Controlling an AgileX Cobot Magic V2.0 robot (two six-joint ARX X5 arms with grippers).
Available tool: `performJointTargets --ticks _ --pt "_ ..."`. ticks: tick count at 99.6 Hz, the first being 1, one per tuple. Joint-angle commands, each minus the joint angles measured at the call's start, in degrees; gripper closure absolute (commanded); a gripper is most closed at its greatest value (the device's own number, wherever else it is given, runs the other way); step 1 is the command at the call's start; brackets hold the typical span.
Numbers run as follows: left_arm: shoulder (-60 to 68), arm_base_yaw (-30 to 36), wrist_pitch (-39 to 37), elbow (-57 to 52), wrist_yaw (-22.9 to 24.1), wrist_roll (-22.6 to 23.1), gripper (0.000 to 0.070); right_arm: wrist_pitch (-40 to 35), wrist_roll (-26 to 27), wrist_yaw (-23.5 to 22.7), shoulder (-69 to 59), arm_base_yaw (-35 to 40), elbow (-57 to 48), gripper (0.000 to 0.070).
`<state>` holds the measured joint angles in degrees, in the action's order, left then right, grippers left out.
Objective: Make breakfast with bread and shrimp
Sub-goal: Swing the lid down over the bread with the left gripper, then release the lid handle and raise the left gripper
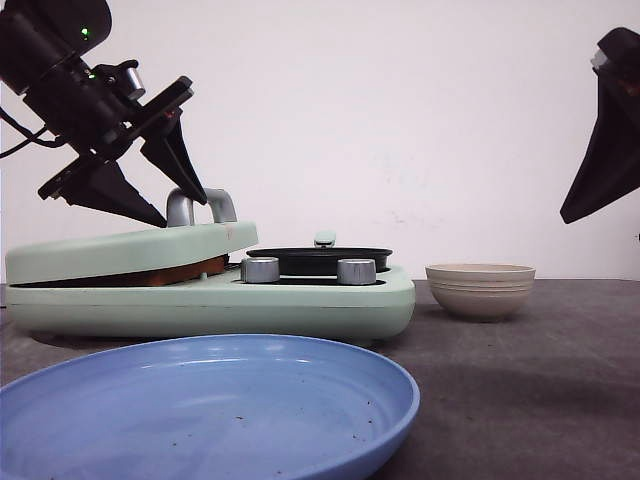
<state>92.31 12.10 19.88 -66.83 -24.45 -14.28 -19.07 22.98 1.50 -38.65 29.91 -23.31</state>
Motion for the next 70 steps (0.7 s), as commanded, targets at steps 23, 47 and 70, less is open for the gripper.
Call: performJointTargets --ticks 23,47,70 --pt "-1.4 -0.8 0.4 -0.2 0.4 1.9 0.0329 0.1 0.7 0.0 -0.2 0.3 0.1 0.0285" --pt "-8.4 -2.4 -3.9 -0.2 0.4 3.4 0.0342 -0.9 0.6 0.0 -0.2 0.3 0.1 0.0285" --pt "-16.8 -4.0 -9.0 -0.2 0.4 3.8 0.0341 -1.2 0.6 0.0 -0.2 0.3 0.1 0.0285"
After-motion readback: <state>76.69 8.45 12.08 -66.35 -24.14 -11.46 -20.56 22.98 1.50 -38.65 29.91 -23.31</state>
